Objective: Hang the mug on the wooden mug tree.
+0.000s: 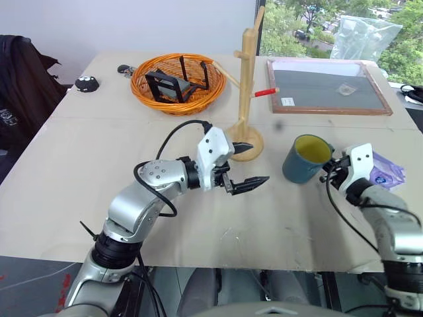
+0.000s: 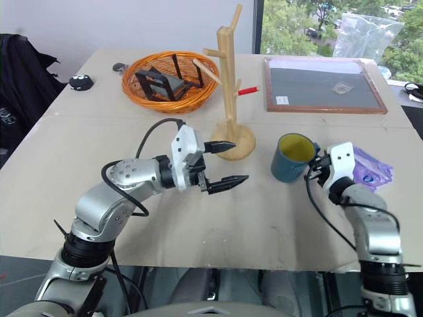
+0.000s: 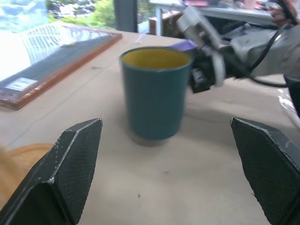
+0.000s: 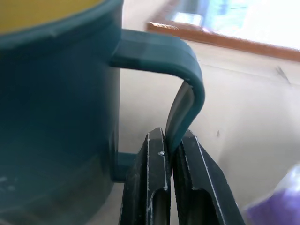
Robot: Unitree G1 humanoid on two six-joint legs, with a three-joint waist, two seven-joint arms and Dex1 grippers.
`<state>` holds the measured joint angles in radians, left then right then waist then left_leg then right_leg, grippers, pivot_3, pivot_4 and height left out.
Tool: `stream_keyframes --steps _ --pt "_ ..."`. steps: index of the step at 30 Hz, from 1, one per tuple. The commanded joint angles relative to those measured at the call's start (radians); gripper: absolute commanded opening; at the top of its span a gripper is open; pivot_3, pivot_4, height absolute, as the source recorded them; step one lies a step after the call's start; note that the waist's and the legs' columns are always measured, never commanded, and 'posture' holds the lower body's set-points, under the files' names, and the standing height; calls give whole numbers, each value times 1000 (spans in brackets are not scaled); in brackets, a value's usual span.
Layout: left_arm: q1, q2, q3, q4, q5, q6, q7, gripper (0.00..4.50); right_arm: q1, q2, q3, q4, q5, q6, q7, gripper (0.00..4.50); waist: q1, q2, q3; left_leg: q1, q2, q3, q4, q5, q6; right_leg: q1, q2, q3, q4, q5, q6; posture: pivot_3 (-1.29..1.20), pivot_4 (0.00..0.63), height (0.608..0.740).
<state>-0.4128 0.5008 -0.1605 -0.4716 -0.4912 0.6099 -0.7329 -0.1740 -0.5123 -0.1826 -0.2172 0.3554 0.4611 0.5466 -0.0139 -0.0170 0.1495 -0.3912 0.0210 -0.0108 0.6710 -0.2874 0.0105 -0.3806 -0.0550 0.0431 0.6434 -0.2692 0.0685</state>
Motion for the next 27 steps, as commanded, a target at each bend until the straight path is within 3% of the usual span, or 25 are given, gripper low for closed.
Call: stream_keyframes --steps 1,5,8,17,21,27 --pt "21 -44 58 -42 4 -70 54 4500 -117 -127 -41 -52 89 4 166 23 -1 0 0 0 0 0 0 -1 1 0 0 0 0 0 0 0 150 737" --pt "79 -136 87 -122 -7 -111 158 4500 -334 -273 32 118 74 -66 395 23 0 0 1 0 0 0 0 -2 3 0 0 0 -1 0 0 0 150 737" --pt "110 -160 84 -152 29 -139 202 4500 -503 -304 105 296 27 -150 527 23 0 -1 1 0 0 0 0 -2 3 0 -1 0 -1 0 0 0 150 737" --pt "175 -204 67 -226 68 -146 315 4500 -980 -219 297 948 -168 -544 866 23 -2 0 1 -1 0 1 0 1 -1 0 -1 0 -2 0 0 0 150 737" --pt "217 -216 70 -254 84 -156 346 4500 -1118 -180 319 1166 -230 -657 922 23 0 0 2 -1 0 1 -1 1 -1 -1 -2 -1 -2 0 0 0 150 737" --pt "274 -229 54 -280 81 -179 355 4500 -1244 -124 328 1326 -297 -746 958 23 -1 1 2 -1 0 1 0 1 -1 -1 -6 -2 -2 0 0 0 150 737"
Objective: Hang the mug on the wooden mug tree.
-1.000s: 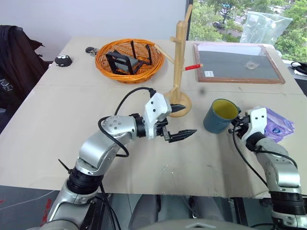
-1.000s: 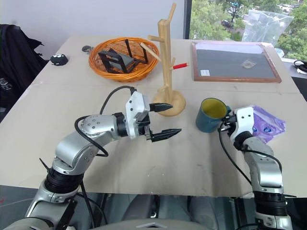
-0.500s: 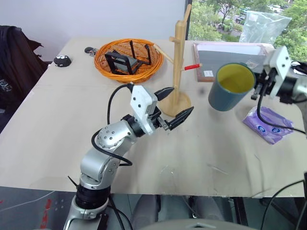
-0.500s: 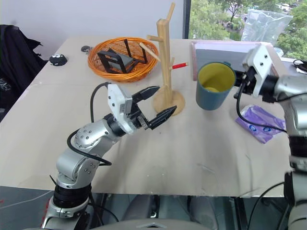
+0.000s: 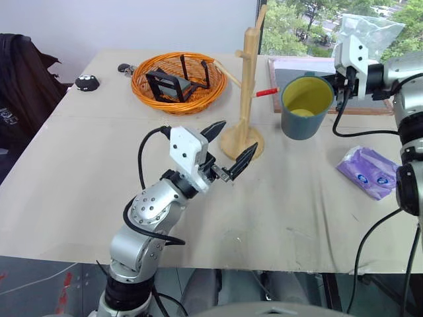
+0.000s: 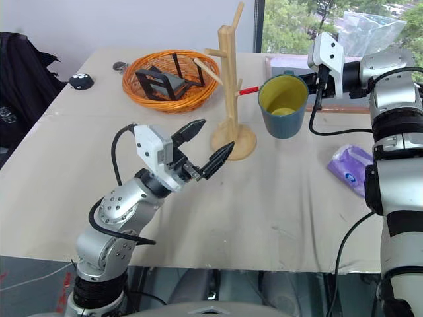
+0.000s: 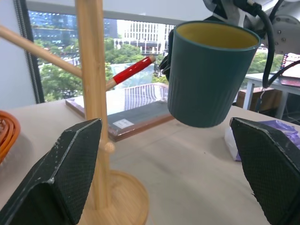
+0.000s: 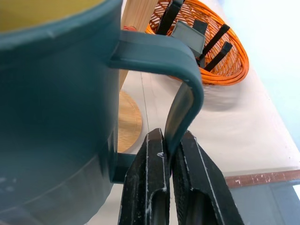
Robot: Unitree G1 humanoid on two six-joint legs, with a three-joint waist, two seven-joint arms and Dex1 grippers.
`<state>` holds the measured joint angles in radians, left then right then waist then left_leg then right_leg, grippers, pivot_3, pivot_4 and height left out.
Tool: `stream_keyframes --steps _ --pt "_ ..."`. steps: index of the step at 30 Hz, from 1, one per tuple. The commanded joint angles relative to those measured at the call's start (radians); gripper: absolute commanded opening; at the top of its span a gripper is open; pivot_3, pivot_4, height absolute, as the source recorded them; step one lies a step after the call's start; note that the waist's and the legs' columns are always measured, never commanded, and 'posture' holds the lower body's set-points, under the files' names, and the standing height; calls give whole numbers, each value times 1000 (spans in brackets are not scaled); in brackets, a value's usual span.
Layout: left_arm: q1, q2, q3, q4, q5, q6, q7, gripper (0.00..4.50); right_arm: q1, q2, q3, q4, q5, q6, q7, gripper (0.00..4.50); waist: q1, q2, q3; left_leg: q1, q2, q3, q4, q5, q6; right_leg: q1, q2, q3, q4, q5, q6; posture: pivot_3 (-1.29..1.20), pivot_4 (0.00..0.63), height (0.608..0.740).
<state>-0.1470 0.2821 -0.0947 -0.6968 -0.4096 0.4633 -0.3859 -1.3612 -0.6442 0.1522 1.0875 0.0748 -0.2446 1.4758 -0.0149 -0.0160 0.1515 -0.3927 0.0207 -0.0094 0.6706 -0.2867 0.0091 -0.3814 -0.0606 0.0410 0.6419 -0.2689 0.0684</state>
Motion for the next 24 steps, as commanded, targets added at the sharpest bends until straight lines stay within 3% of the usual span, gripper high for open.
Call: stream_keyframes --steps 1,8,24 --pt "20 -10 -13 -61 0 -38 8 4500 -68 18 -7 33 -22 -48 41 23 -1 0 0 0 0 0 0 0 0 0 0 0 0 0 0 0 150 737" --pt "96 -26 22 -42 -19 -99 -4 4500 -115 45 53 50 -135 -117 42 23 1 1 1 0 0 -1 0 0 0 -1 -1 -1 0 0 0 0 150 737" --pt "146 -19 34 -34 -72 -134 -33 4500 -181 101 66 -19 -191 17 30 23 -1 2 1 0 -2 -1 0 0 0 -1 -1 -1 0 0 0 0 150 737"
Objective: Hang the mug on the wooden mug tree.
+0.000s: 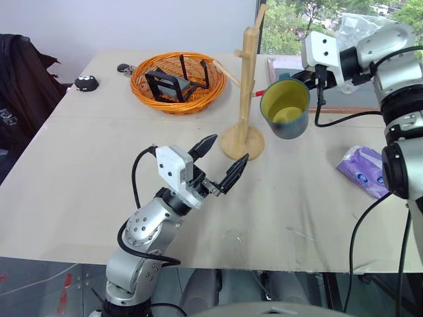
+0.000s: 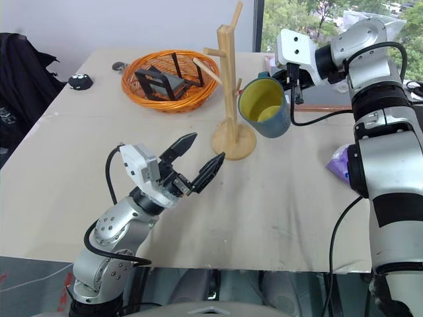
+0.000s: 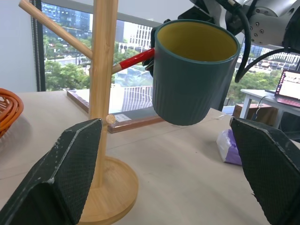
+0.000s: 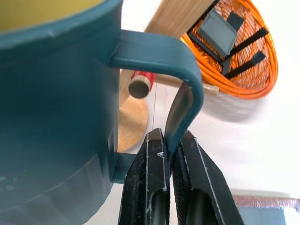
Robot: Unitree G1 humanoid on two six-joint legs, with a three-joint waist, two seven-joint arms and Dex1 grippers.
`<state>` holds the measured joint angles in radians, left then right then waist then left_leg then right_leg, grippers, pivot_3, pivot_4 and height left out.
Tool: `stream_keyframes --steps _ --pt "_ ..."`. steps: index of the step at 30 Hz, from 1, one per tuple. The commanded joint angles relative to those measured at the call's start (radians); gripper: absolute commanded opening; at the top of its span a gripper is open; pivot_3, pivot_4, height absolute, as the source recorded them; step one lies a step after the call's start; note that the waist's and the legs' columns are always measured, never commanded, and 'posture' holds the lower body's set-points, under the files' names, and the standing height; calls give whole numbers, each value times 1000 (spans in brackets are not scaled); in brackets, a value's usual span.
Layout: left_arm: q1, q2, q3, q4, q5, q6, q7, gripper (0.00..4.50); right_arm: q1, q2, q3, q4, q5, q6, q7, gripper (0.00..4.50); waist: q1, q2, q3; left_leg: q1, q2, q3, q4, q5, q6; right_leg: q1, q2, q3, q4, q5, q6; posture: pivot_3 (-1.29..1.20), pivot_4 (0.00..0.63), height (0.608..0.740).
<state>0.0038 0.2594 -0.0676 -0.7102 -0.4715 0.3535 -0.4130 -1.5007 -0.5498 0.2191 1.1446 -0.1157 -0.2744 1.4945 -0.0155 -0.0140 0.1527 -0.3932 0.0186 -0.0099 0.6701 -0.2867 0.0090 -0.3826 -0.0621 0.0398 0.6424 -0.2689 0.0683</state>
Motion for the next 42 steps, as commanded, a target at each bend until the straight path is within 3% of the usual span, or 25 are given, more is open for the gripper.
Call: stream_keyframes --steps 1,8,17,18,27,30,34,36,39,40,42 --pt "-6 4 9 -17 -11 -22 -6 4500 -35 15 1 -97 -1 64 4 23 0 0 0 0 0 0 0 0 0 0 0 0 0 0 0 0 150 737" --pt "-22 14 14 -3 -19 -16 -7 4500 1 32 17 -189 -28 154 -59 23 3 1 0 0 0 -1 0 0 0 0 0 -1 0 0 0 0 150 737" --pt "-26 24 18 -7 -30 -1 -8 4500 20 -2 -2 -253 -14 221 -59 4325 1 1 0 -2 -1 -1 -1 0 0 -3 -1 -1 1 0 0 0 150 737" --pt "-26 25 18 -7 -32 -1 -8 4500 18 -6 -5 -253 -11 227 -62 4476 1 1 0 -3 -1 0 -1 0 0 -4 -1 -1 1 0 0 0 150 737" --pt "-37 35 20 3 -43 1 -15 4500 7 -95 -59 -258 46 346 -28 4476 4 1 0 -4 -1 0 -1 0 0 -4 -1 0 0 0 0 0 150 737" --pt "-17 46 26 -1 -42 2 -18 4500 77 -176 -98 -349 128 458 78 4476 7 0 0 -5 -1 0 -1 0 0 -5 -1 0 0 0 0 0 150 737" --pt "21 84 54 -23 -63 55 -3 4500 302 -304 -164 -580 262 625 118 4476 5 0 0 -5 0 -1 -2 0 1 -4 -2 -1 0 0 0 0 150 737" --pt "53 114 79 -39 -67 77 -2 4500 538 -362 -274 -768 343 708 58 4476 8 -1 0 -6 1 -2 -1 -1 1 -4 -3 -2 0 0 0 0 150 737" --pt "145 186 82 -13 -10 76 -46 4500 1051 -222 -579 -1221 486 890 -157 4476 9 -1 -1 -5 1 1 0 0 1 -5 -3 0 0 0 0 0 150 737" --pt "165 212 64 7 24 84 -51 4500 1200 -154 -631 -1337 479 904 -232 4476 18 -5 -7 -5 2 -2 -1 -1 3 -3 -1 -3 0 0 0 0 150 737" --pt "193 245 37 39 69 88 -50 4500 1441 -45 -680 -1524 499 873 -333 4476 27 2 -3 -5 4 -11 -4 -2 3 1 2 -11 1 -1 -2 0 150 737"
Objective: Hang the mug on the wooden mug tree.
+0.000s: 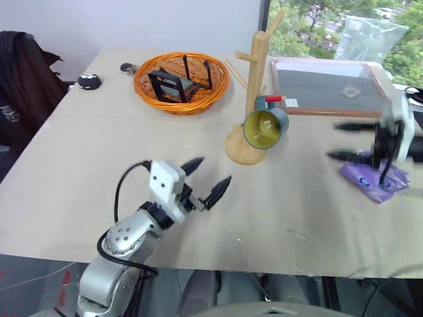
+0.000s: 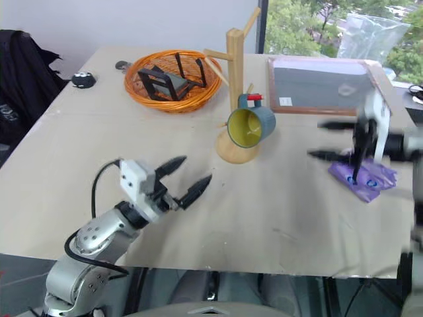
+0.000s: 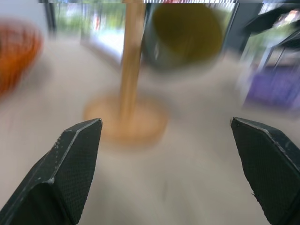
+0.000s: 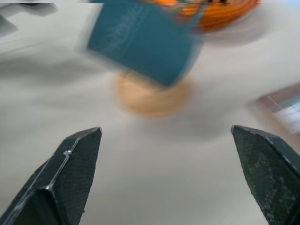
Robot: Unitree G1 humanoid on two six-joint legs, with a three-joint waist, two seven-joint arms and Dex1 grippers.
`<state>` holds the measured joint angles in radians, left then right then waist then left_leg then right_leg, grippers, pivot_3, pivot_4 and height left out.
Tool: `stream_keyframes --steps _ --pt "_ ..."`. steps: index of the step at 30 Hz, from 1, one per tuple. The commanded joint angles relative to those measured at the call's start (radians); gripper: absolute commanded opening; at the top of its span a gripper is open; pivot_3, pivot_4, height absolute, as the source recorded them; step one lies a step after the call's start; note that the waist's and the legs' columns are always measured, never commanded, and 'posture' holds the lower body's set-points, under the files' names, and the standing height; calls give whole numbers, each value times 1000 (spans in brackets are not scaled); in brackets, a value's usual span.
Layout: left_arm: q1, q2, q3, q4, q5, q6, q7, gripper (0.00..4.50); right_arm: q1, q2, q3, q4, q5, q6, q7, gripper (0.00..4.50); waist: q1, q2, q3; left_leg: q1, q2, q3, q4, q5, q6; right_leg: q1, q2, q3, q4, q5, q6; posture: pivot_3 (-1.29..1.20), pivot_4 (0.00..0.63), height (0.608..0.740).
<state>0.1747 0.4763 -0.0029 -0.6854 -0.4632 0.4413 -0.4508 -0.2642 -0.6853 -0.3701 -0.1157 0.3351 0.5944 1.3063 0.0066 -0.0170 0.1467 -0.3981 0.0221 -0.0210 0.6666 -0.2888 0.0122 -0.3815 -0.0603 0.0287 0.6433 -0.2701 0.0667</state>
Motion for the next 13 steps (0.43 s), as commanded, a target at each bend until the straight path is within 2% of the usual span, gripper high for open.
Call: stream_keyframes --steps 1,3,7,13 --pt "33 35 -35 28 70 -8 -22 4500 298 142 -104 -330 61 -6 -188 4476 6 12 6 0 -1 0 1 0 0 0 -1 0 0 0 0 0 150 737" --pt "52 34 -30 64 71 -48 -55 4500 465 254 -95 -424 53 -79 -271 4476 6 14 5 1 -5 4 2 0 2 -1 -4 4 -1 0 1 0 150 737" --pt "75 40 -23 138 73 -114 -130 4500 638 410 -62 -455 3 -296 -400 4476 -16 4 2 19 -5 6 2 -1 2 13 -2 5 -1 -1 1 0 150 737" --pt "52 47 -21 224 92 -179 -203 4500 689 415 -15 -368 -44 -455 -466 4476 -21 2 1 20 -4 9 2 -1 2 14 -1 8 -1 -1 1 0 150 737"
